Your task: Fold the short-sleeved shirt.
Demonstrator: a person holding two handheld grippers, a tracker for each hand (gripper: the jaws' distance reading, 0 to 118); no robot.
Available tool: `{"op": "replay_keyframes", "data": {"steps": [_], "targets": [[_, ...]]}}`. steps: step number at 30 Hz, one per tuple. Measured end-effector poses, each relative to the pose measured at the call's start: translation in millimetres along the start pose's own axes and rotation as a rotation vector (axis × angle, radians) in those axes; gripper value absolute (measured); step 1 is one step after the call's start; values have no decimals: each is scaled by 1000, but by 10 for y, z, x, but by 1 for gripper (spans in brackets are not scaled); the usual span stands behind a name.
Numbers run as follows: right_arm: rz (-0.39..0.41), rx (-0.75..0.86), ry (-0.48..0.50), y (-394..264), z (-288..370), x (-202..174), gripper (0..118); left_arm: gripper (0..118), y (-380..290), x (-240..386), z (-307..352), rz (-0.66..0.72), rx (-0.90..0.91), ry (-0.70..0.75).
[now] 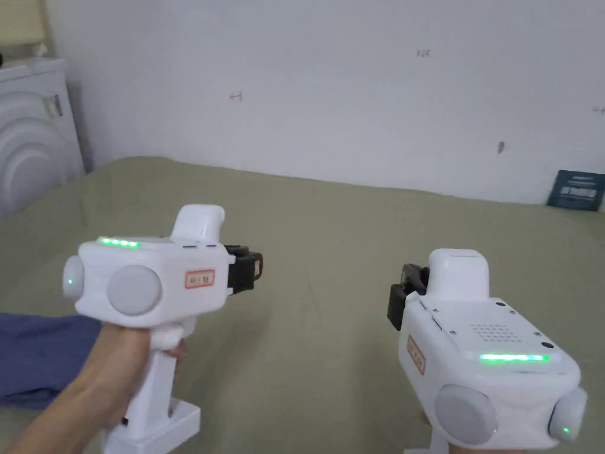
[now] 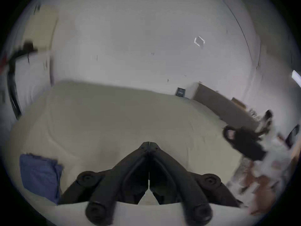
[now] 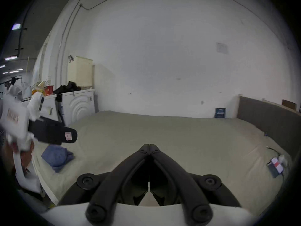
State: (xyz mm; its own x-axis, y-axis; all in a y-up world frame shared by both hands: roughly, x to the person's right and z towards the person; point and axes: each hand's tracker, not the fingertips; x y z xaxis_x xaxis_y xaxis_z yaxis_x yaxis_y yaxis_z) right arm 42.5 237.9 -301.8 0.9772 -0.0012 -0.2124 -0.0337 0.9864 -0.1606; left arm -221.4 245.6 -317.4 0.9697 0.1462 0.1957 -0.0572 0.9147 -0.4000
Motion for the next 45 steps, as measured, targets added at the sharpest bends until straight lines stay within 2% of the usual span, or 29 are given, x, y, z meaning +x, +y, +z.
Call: {"op": "replay_keyframes", "data": {"steps": [5, 9, 12, 16, 31, 32, 33, 34, 35, 36, 37, 38, 40, 43, 45], "targets": [[32, 20, -101, 50, 260, 713, 0, 0, -200, 1012, -186, -65, 242, 150], [34, 32, -164, 34, 420, 1087, 0, 0, -286, 1556, -200, -178, 307, 223], [2, 37, -205, 24, 513, 1267, 0, 0, -281, 1731, -169, -172, 302, 221], [-1, 40, -215, -13, 562, 1316, 0, 0, -243, 1724, -157, -103, 282, 245], [15, 52, -181, 29, 338, 1124, 0, 0, -178, 1440, -200, -84, 258, 299], [14, 55, -179, 38, 324, 1110, 1, 7, -177, 1441, -205, -85, 258, 305], [13, 60, -177, 44, 314, 1104, 6, 29, -176, 1442, -209, -93, 258, 311], [14, 64, -184, 56, 304, 1087, 29, 75, -175, 1421, -215, -100, 260, 311], [12, 64, -191, 73, 290, 1072, 88, 118, -150, 1406, -246, -99, 248, 316], [10, 46, -178, 91, 259, 1080, 118, 111, -215, 1427, -238, -88, 164, 303], [2, -20, -132, 80, 250, 1069, 113, 113, -191, 1480, -218, -82, 327, 285], [9, 67, -175, 118, 277, 1048, 116, 118, -157, 1427, -198, -104, 252, 323], [20, 23, -157, 229, 219, 1014, 118, 118, -170, 1428, -167, -117, 278, 329], [20, 45, -163, 83, 323, 1017, 118, 118, -97, 1364, -152, -117, 269, 348], [21, 44, -165, 126, 323, 1002, 118, 118, -23, 1348, -146, -110, 165, 341]]}}
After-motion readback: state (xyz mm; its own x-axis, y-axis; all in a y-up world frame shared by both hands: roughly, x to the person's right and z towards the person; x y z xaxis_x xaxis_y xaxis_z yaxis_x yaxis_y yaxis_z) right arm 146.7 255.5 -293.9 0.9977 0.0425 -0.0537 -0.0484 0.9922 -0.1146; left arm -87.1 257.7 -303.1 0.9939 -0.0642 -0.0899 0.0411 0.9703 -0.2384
